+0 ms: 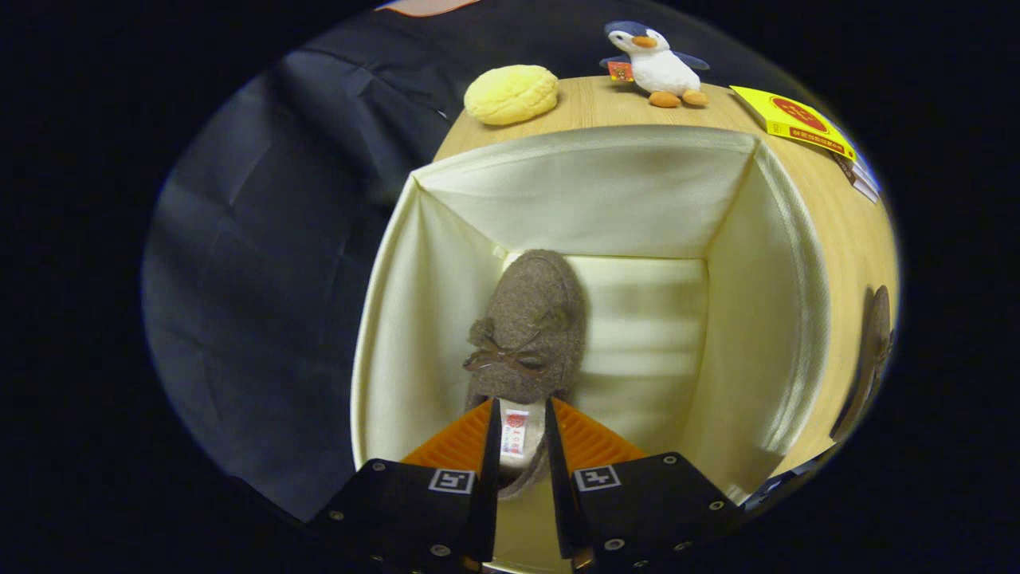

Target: Open the storage box then place both shoes into the box .Put the left shoe in first, then the right shoe, with the right side of both shoes facing outward in a uniform manner.

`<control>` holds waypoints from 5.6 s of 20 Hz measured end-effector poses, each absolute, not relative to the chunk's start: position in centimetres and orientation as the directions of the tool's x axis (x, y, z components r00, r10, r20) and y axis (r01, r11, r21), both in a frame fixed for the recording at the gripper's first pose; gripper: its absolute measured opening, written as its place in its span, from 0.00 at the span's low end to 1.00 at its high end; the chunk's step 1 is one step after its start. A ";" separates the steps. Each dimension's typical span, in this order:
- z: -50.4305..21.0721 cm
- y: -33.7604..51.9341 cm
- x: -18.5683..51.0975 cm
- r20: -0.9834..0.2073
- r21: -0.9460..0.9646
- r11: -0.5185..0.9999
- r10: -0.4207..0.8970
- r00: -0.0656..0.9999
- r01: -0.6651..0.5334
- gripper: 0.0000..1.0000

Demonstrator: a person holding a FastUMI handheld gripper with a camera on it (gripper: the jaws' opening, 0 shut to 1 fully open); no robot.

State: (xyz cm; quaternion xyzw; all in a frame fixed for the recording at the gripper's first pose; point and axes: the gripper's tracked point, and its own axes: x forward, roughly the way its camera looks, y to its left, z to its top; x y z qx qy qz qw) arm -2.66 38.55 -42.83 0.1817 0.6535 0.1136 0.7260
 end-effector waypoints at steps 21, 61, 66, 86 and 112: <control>-35.1 6.7 -8.2 -0.854 0.257 0.956 0.157 0.496 0.140 0.97; -39.7 -1.2 -8.5 -0.915 0.044 0.969 -0.059 0.399 0.245 0.04; -35.2 5.5 -5.6 -0.892 0.078 0.983 -0.006 0.451 0.166 0.04; -35.7 29.2 0.4 -0.909 0.150 0.988 0.121 0.398 0.041 0.04; -27.7 22.8 -0.8 -0.830 0.252 0.965 0.251 0.498 -0.066 0.65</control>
